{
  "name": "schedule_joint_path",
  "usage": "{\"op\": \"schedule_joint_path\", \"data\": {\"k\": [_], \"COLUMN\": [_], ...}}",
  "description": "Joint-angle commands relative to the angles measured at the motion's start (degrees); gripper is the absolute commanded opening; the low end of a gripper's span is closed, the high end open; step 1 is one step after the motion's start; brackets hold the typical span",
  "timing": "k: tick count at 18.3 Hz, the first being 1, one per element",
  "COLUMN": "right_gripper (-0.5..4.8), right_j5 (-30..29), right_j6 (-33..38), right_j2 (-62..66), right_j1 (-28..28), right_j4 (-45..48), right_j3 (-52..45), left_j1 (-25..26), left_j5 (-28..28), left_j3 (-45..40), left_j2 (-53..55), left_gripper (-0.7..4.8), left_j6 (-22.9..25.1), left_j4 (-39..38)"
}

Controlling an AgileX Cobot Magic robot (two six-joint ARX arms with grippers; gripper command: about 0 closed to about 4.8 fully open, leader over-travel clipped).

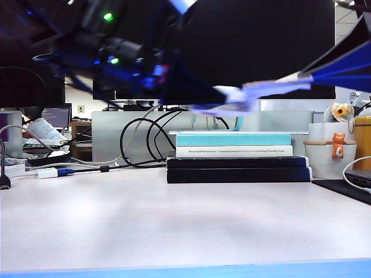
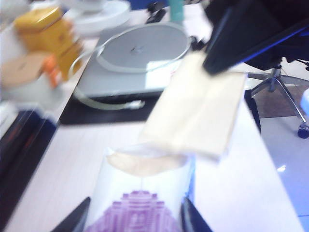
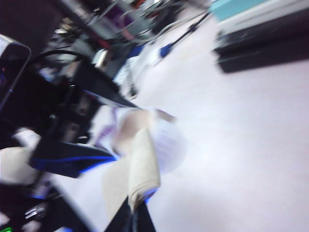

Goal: Pick up a packet of tissues from the table with the left hand, then take a tissue from it with the right hand.

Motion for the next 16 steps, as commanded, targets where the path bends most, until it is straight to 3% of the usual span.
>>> {"op": "schedule_joint_path", "data": {"k": [1,3,6,8,9,10,11,16], "right_gripper": [-0.06,-0.06,-0.06,-0.06,-0.06,-0.06,-0.06,-0.06], "right_j5": [12.6,16.3,16.2,15.9,15.8,15.8,15.8,15.9], "right_j6": [-6.1,-7.4,-7.4,-7.3,-7.0,-6.4,-6.4,-6.4], "right_j2": [-0.1,1.6,7.6,14.5,17.1,20.0,21.9,31.3], "right_j1": [0.1,0.1,0.1,0.1,0.1,0.1,0.1,0.1], "right_j4": [0.6,0.7,1.2,6.4,9.6,13.5,15.7,17.1], "right_j3": [0.3,0.3,0.3,0.3,0.3,0.3,0.3,1.1], "left_j1": [3.2,4.5,5.4,5.4,5.4,5.4,5.4,5.4], "left_j5": [-2.1,-5.1,-9.4,-17.1,-18.3,-18.2,-18.4,-20.5], "left_j3": [0.1,0.1,-0.6,-0.7,-0.8,-1.1,-1.6,-9.7], "left_j2": [-0.2,-0.1,-0.1,0.0,0.0,0.0,0.0,0.9], "left_gripper": [2.42,2.41,2.35,2.32,2.3,1.66,1.26,1.2], "left_j6": [0.8,0.8,0.8,0.5,0.0,-1.2,-2.4,-12.9], "left_j4": [-6.1,-8.3,-7.5,-7.5,-7.4,-6.5,-4.9,10.8]}}
